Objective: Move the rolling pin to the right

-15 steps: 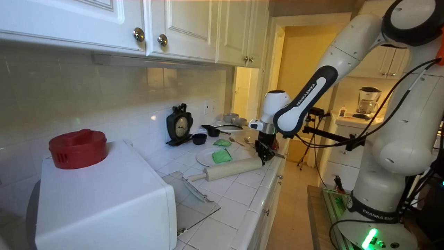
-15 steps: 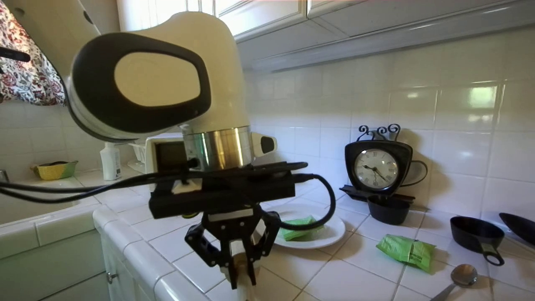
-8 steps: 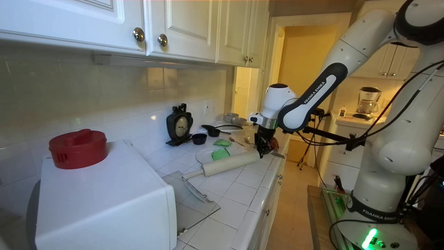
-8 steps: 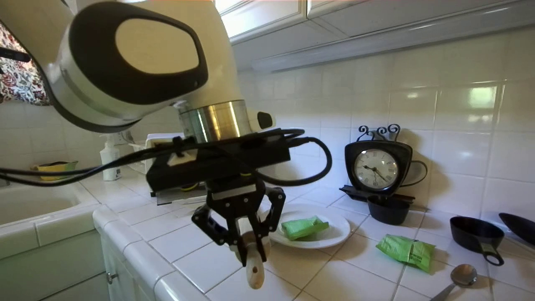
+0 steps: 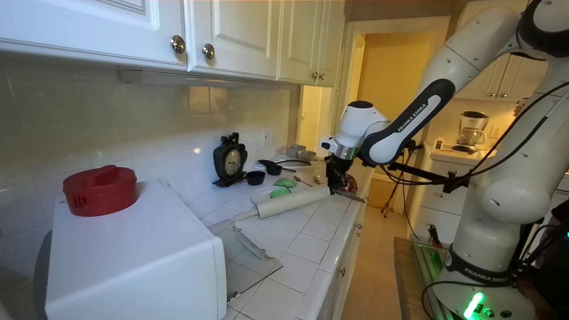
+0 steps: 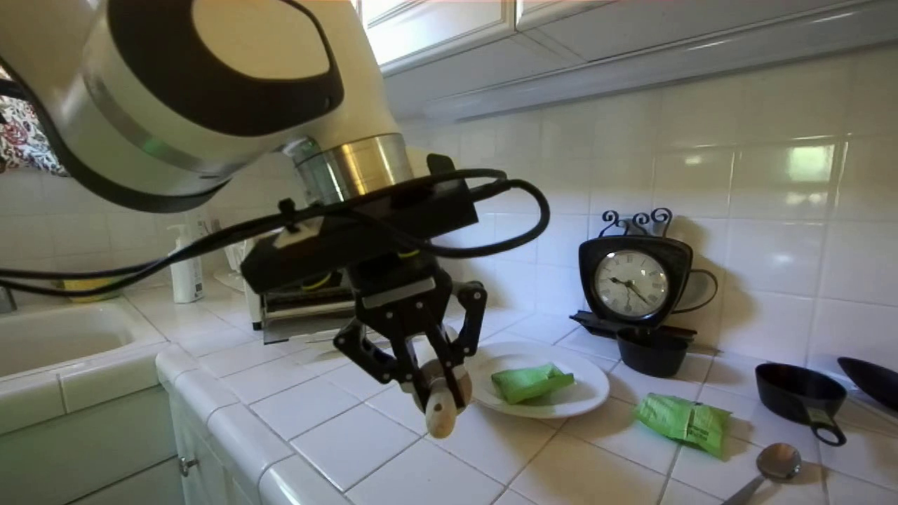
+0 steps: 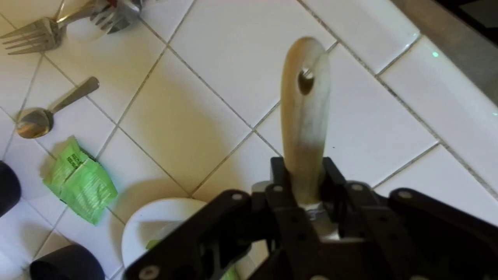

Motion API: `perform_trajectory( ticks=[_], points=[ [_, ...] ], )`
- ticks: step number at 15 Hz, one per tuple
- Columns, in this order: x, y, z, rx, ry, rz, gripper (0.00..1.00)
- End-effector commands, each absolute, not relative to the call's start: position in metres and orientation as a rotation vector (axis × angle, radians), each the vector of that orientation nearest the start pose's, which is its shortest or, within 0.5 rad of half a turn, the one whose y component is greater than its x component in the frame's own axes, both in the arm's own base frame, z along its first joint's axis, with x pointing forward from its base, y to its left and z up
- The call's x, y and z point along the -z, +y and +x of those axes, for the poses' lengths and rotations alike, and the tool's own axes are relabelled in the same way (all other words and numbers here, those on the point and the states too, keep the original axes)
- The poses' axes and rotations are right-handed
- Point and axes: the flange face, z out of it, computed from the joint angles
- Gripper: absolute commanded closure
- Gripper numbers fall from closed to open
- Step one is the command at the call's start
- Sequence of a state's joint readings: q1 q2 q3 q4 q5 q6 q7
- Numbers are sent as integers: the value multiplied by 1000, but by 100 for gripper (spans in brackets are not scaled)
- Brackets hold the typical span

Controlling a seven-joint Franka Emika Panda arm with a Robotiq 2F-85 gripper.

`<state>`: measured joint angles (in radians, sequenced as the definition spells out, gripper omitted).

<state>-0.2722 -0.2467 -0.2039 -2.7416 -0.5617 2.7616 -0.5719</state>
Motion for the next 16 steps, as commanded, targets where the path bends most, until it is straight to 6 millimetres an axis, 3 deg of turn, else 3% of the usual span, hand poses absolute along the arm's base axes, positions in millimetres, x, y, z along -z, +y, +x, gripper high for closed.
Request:
perform_trajectory(
  ticks=[1, 9, 16],
  points=[
    [-335, -165, 372, 309, -955, -3384, 94],
    [-340, -168, 364, 354, -826, -3526, 94],
    [-301, -158, 369, 259, -917, -3449, 94]
  ],
)
